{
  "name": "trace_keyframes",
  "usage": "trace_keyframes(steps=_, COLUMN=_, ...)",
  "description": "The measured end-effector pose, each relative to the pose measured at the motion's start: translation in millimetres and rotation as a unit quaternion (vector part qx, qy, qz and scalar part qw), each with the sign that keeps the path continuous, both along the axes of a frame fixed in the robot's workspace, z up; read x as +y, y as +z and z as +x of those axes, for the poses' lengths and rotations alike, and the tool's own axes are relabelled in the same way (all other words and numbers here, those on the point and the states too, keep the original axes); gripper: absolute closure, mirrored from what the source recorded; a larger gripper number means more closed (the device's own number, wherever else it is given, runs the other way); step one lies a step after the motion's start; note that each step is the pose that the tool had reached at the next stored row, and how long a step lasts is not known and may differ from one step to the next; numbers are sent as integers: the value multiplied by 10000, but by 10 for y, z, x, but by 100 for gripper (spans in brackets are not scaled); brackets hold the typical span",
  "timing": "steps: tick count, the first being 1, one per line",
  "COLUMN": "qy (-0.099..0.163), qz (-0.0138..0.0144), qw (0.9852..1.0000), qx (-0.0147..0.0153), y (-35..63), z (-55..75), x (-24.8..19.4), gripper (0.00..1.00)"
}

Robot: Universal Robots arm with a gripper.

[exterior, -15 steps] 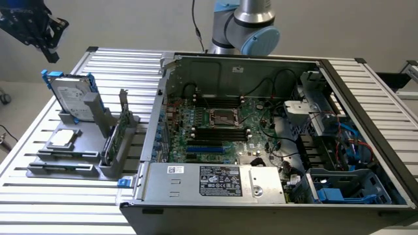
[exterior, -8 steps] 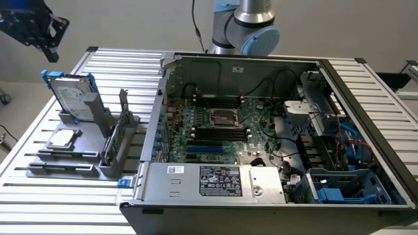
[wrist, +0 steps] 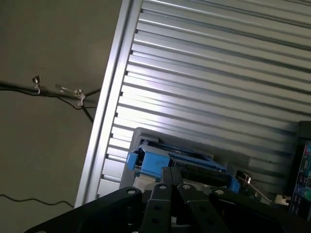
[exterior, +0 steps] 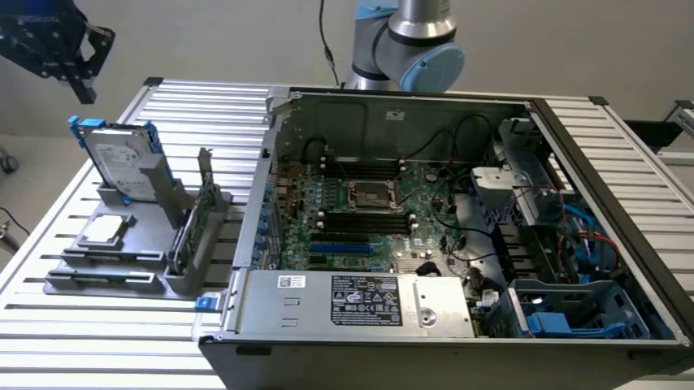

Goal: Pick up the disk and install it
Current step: 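Pick up the disk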

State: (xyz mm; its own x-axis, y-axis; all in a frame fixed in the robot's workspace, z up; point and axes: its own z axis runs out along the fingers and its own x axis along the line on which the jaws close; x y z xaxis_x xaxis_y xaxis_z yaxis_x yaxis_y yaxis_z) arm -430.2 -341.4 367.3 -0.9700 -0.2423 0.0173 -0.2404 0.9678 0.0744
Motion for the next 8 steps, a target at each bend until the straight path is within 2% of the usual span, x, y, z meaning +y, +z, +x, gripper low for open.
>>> trace_keyframes(steps=4, qy=365, qz=-4, qw=9993, qx=0, y=0, z=1, x=-1, gripper=89)
trace_keyframes(steps=8, qy=724, qz=-7, qw=9974, qx=0, y=-1, z=0, x=0, gripper=89)
